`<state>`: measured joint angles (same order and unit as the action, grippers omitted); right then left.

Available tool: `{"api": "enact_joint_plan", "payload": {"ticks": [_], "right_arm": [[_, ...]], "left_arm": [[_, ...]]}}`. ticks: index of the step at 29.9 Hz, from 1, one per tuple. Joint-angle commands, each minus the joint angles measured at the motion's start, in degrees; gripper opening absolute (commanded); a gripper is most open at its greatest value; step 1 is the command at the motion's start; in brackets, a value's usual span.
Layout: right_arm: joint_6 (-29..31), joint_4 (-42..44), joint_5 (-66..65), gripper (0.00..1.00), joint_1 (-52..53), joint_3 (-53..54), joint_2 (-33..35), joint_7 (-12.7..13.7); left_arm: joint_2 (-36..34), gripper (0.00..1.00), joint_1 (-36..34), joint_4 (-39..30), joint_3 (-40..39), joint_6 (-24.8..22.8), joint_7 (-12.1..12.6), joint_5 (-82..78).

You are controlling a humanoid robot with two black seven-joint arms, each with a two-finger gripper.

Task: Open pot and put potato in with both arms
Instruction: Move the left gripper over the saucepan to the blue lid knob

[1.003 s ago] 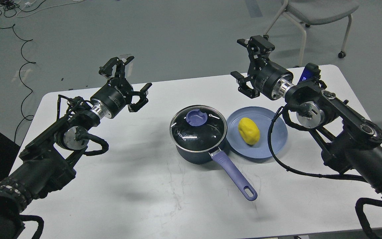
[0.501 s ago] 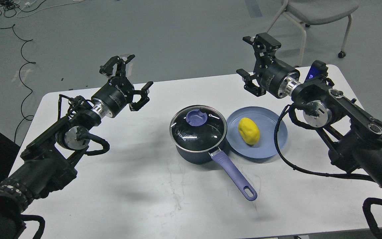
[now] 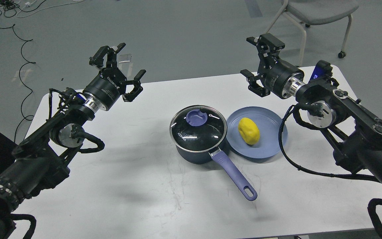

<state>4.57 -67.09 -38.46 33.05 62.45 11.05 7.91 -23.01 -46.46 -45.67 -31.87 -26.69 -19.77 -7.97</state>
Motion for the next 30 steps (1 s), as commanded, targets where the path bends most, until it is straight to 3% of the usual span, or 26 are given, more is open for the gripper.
{"api": "enact_joint_plan", "payload": {"ticks": [1, 11, 15, 21, 30], "right_arm": [[0.0, 0.21, 0.05, 1.0, -1.32, 1.7, 1.43, -0.18], [0.0, 0.21, 0.32, 1.0, -3.61, 5.4, 2.58, 0.0], [0.0, 0.29, 0.41, 1.0, -3.61, 6.8, 2.58, 0.0], [-0.09, 0.29, 0.41, 1.0, -3.87, 7.95, 2.66, 0.0], [-0.09, 0.29, 0.49, 1.0, -4.75, 8.56, 2.66, 0.0]], "left_arm": [[-4.13, 0.98, -1.52, -7.22, -0.12, 3.82, -6.84, -13.95], [-10.65, 0.98, -4.43, -20.85, 0.4, 12.44, -7.74, -43.59], [-9.86, 0.98, -3.46, -24.81, 4.34, 25.42, -7.74, -72.2], [-6.88, 0.98, -4.16, -24.73, 15.25, 37.4, -7.74, -92.46], [-3.62, 0.98, -4.43, -20.08, 17.8, 37.41, -7.74, -101.97]]}}
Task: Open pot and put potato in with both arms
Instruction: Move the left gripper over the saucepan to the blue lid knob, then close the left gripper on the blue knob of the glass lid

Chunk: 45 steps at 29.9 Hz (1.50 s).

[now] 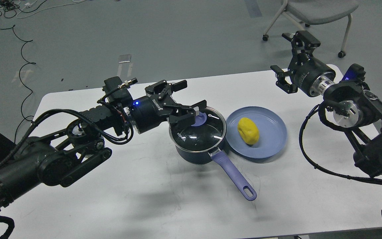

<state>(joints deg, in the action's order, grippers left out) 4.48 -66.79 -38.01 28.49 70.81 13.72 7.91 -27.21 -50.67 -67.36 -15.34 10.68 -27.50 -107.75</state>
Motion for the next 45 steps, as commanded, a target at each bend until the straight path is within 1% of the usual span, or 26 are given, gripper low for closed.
{"api": "enact_joint_plan", "payload": {"ticks": [1, 4, 8, 13, 16, 23, 26, 31, 45], "right_arm": [[0.01, -0.01, -0.05, 1.0, -0.19, 0.47, -0.01, 0.0], [0.01, -0.01, 0.04, 1.0, -0.27, 0.64, -0.01, 0.0], [0.01, -0.01, -0.05, 1.0, -0.36, 0.73, -0.01, 0.0], [0.01, -0.01, -0.05, 1.0, -0.63, 0.73, -0.01, 0.0], [0.01, 0.17, -0.05, 1.0, -0.71, 0.73, -0.01, 0.0], [0.01, 0.26, -0.05, 1.0, -1.33, 0.73, -0.01, 0.0], [-0.08, 0.26, -0.05, 1.0, -1.5, 0.82, -0.01, 0.0], [-0.08, 0.26, -0.05, 1.0, -1.77, 0.99, -0.01, 0.0], [-0.08, 0.43, -0.14, 1.0, -2.29, 1.17, -0.01, 0.0]], "left_arm": [[0.58, 0.98, -0.66, 2.92, 2.15, 0.04, 0.08, -4.12], [0.93, 0.98, -0.92, 6.09, 2.6, 0.22, 0.08, -6.16], [2.16, 0.98, -0.4, 7.85, 2.69, 0.39, 0.08, -6.16], [3.48, 0.98, -0.13, 7.68, 2.86, 0.4, -0.5, -6.07], [3.66, 0.98, -0.57, 7.68, 4.62, 0.48, -0.5, -6.07], [4.1, 0.98, -0.4, 7.86, 4.71, 0.48, -0.5, -6.34], [5.41, 0.98, -0.4, 8.56, 4.8, 0.48, -0.5, -6.34], [5.94, 0.98, -0.31, 11.9, 4.8, 0.48, -0.5, -6.25], [6.65, 0.98, 0.22, 12.34, 4.97, 0.48, -0.5, -6.25]]}}
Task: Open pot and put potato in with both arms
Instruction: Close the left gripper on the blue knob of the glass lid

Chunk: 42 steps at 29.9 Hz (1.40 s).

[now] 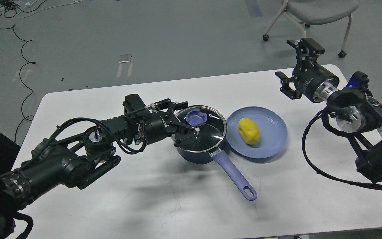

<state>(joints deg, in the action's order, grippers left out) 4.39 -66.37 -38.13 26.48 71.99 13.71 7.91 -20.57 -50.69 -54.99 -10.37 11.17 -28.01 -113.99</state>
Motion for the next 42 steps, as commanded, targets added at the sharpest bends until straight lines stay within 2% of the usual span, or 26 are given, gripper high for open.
{"api": "enact_joint_plan", "payload": {"ticks": [1, 15, 20, 31, 42], "right_arm": [[0.0, 0.01, -0.02, 1.0, -0.29, 0.0, 0.0, 0.0], [0.0, 0.01, -0.11, 1.0, -0.81, -0.09, 0.0, 0.0], [0.0, 0.1, -0.11, 1.0, -0.81, -0.09, 0.0, 0.0], [0.09, 0.45, -0.19, 1.0, -1.25, -0.09, 0.09, -0.09], [0.0, 0.72, -0.19, 1.0, -1.25, -0.09, 0.09, -0.09]], "left_arm": [[0.01, 0.98, 0.24, -0.03, 0.0, -0.01, 0.01, 0.0], [0.27, 0.98, 0.15, 0.24, 1.84, -0.01, 0.01, 0.26], [2.99, 0.98, -0.29, 3.04, 1.84, -0.1, 0.01, 2.45], [4.05, 0.98, -0.29, 6.39, 1.58, -0.01, 0.01, 4.74], [4.05, 0.96, -0.38, 6.48, 1.84, 0.08, 0.01, 4.66]]}}
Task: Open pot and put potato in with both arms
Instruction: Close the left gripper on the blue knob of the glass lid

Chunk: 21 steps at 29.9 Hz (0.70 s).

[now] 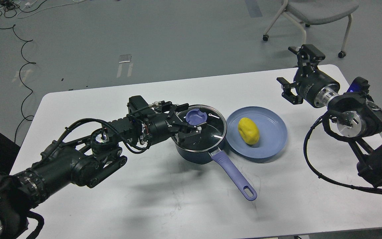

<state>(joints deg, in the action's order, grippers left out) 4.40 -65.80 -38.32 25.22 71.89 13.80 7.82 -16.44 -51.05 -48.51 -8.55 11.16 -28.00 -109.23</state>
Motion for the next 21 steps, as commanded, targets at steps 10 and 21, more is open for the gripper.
{"api": "enact_joint_plan", "payload": {"ticks": [10, 21], "right_arm": [[-0.01, 0.85, -0.09, 1.0, 0.0, -0.08, 0.0, -0.09], [-0.01, 0.85, -0.09, 1.0, 0.0, -0.08, 0.0, -0.09]], "left_arm": [[-0.79, 0.53, 0.08, -0.18, 0.11, 0.62, 0.0, -0.28], [-2.37, 0.29, -0.01, -1.4, 0.11, 0.71, 0.0, -0.28]]}}
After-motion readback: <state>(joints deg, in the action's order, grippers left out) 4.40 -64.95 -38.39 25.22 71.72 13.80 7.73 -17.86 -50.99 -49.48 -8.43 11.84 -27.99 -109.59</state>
